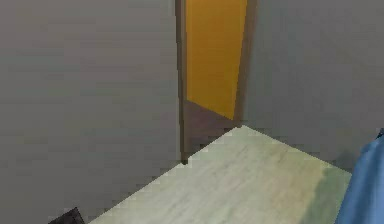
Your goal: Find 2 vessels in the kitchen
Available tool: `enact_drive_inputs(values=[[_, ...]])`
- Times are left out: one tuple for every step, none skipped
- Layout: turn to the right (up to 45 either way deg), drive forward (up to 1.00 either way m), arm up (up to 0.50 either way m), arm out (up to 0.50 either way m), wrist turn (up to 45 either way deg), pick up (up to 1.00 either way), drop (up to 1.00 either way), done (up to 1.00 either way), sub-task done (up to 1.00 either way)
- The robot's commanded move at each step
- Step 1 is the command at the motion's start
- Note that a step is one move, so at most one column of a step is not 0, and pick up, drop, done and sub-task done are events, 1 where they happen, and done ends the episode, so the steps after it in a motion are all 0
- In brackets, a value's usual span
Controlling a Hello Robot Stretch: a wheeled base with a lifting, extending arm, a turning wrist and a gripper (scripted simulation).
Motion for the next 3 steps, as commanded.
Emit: enact_drive_inputs(values=[[0.0,0.30,0.00,0.00,0.0,0.00,0.00,0.00,0.00],[15.0,0.00,0.00,0.00,0.0,0.00,0.00,0.00,0.00],[0.0,1.00,0.00,0.00,0.0,0.00,0.00,0.00,0.00]])
